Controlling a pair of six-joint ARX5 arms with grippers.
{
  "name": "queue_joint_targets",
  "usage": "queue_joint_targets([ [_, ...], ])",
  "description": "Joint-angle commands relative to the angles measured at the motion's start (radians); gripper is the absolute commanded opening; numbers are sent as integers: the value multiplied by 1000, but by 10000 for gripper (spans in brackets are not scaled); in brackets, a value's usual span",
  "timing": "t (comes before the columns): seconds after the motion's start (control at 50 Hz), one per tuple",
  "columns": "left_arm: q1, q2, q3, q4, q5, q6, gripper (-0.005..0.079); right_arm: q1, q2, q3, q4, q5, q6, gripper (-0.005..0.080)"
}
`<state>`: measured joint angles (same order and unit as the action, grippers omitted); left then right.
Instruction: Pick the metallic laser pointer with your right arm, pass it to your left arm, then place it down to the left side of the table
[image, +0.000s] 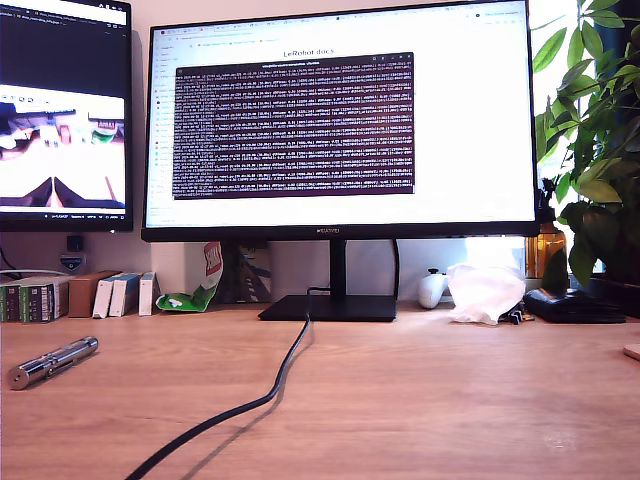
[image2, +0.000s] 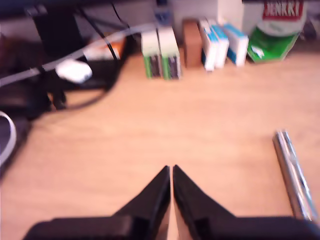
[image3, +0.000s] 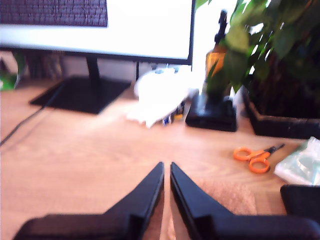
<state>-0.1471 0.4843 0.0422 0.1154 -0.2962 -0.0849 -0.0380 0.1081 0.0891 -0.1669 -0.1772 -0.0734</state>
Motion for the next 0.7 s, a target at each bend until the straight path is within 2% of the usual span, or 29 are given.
queue_joint_targets([
  [0.0, -13, -10, -18, -21, 0, -13, -19, -2, -5, -19, -5, -5, -5, -8],
  [0.14, -44, -10, -18, -74, -11, -54, -19, -2, -16, -26, -40, -8, -5, -8],
  [0.32, -85, -59, -18, -147, -87, -79, -19, -2, -90, -43, -67, -26, -13, -8],
  [0.44, -89, -72, -18, -203, -85, -81, -19, -2, -106, -43, -86, -26, 12, -8],
  [0.5, -89, -72, -18, -231, -70, -82, -19, -2, -106, -43, -105, -25, 90, -8],
  [0.68, -89, -72, -18, -240, -71, -81, -19, -2, -106, -42, -109, -24, 91, -8],
])
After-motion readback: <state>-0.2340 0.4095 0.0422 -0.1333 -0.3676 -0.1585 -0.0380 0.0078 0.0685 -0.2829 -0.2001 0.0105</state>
